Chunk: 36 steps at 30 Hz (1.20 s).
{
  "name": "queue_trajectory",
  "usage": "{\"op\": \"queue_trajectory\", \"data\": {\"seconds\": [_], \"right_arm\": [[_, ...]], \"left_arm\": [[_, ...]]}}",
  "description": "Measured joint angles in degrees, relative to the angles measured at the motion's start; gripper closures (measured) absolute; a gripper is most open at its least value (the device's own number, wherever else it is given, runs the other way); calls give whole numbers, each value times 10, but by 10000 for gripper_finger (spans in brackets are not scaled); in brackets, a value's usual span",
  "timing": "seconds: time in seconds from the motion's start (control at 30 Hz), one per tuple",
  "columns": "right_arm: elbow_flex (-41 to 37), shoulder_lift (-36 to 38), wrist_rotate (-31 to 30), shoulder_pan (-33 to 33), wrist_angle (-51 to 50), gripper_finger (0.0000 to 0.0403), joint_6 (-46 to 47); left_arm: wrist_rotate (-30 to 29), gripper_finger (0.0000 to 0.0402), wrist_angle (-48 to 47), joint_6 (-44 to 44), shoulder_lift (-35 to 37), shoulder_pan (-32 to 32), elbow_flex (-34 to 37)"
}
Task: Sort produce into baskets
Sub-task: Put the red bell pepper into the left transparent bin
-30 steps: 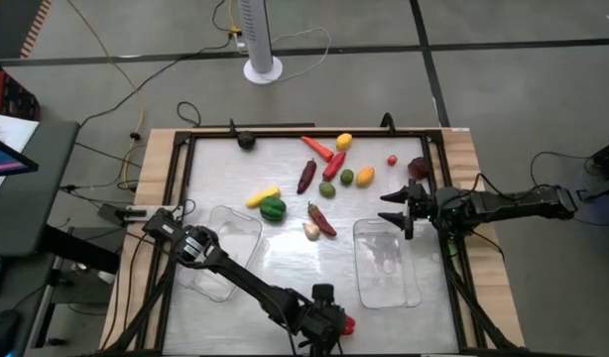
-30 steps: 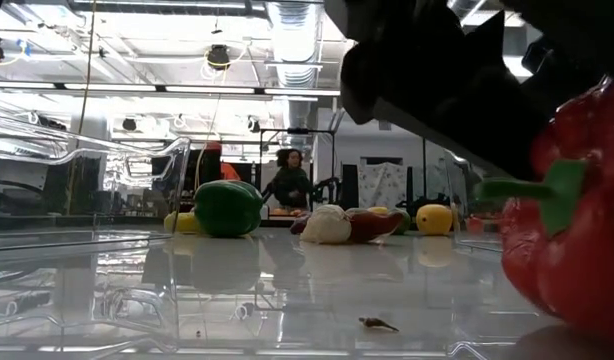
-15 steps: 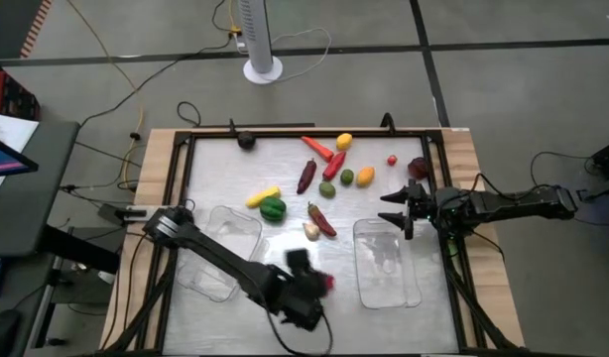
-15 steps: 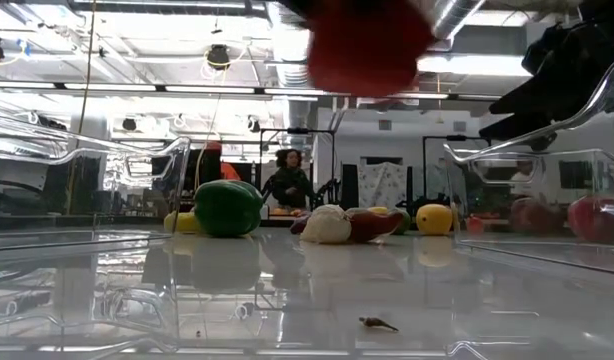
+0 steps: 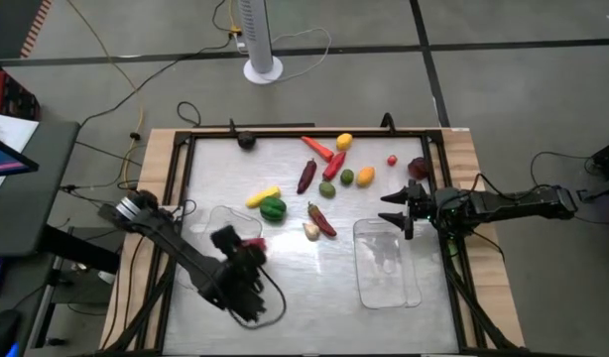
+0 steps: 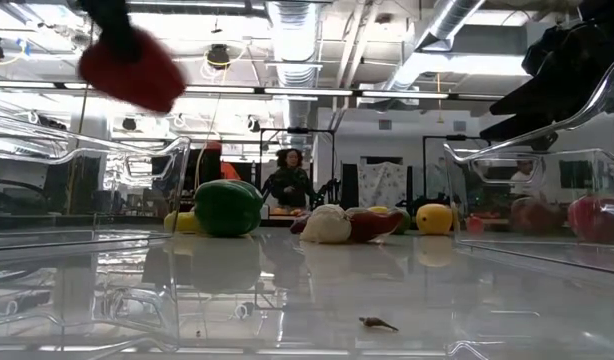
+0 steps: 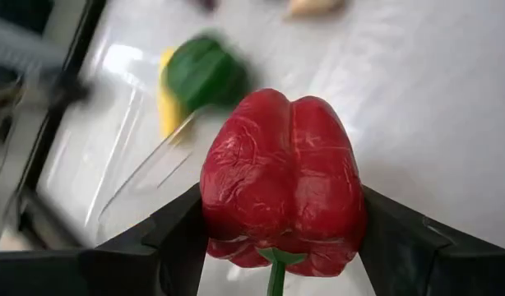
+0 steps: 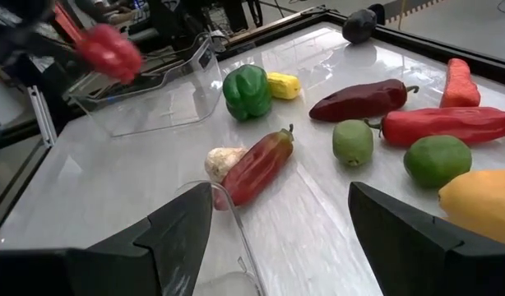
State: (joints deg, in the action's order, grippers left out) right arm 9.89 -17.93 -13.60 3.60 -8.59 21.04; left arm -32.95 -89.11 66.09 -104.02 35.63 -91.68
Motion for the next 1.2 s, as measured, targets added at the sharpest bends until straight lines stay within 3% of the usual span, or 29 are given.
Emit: {"op": "queue_trajectory", "data": {"seconds": [0.27, 0.47, 0.87, 1.2], "right_arm": [[0, 0, 2, 0, 0, 93, 1], [0, -2, 4, 0, -2, 93, 14], [0, -1, 15, 18, 2, 93, 1], [0, -1, 16, 21, -1, 93, 1]], "left_arm": [[44, 159, 21, 113, 102, -1, 155], [89, 159, 58, 133, 143, -16, 227], [141, 159, 131, 43, 149, -82, 274], [131, 159, 146, -10, 149, -116, 278]]}}
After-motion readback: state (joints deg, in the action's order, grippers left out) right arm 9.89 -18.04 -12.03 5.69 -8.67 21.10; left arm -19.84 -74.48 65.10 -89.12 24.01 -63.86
